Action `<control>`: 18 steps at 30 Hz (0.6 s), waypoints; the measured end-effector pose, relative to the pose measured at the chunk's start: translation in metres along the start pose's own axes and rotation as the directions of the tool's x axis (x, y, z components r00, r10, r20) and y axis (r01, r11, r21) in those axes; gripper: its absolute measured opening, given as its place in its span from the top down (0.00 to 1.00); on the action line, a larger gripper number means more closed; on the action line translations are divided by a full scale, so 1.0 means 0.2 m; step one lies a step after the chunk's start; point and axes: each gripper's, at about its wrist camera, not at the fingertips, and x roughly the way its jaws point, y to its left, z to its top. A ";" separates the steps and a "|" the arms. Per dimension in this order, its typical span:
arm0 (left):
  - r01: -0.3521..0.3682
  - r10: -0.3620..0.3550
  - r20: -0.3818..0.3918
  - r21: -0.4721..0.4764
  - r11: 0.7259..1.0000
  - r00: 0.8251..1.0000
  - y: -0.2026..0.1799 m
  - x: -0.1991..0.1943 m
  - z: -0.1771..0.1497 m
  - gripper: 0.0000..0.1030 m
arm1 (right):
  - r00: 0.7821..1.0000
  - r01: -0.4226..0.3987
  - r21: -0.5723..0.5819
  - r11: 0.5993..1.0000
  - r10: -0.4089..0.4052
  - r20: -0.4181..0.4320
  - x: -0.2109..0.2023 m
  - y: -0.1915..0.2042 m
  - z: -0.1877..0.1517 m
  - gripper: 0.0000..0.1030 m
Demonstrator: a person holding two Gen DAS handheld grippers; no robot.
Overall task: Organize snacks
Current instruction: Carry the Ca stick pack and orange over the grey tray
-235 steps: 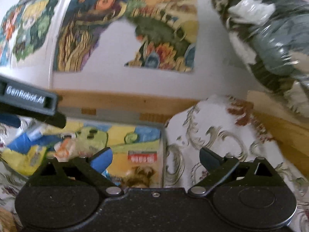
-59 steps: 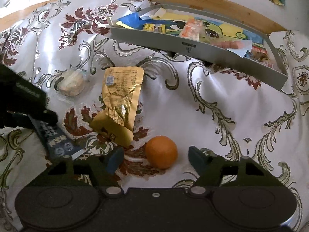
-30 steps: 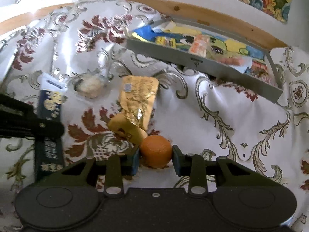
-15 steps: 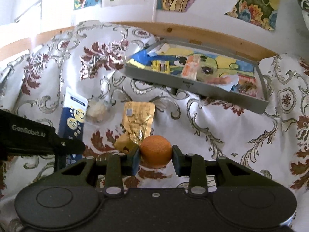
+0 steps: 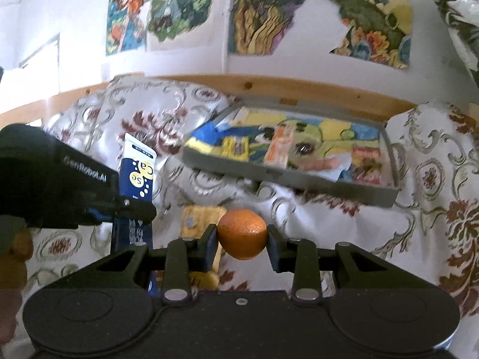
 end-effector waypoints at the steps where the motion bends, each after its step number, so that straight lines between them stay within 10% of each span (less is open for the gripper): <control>1: 0.002 -0.002 0.004 0.001 1.000 1.000 -0.02 0.01 0.03 0.92 | 1.000 0.002 0.011 1.000 -0.003 0.007 0.00 -0.02 0.01 0.65; 18: -0.015 0.008 0.096 0.067 0.998 0.995 -0.33 0.34 0.53 0.92 | 0.988 0.036 0.070 0.997 -0.046 0.146 0.31 -0.28 0.25 0.65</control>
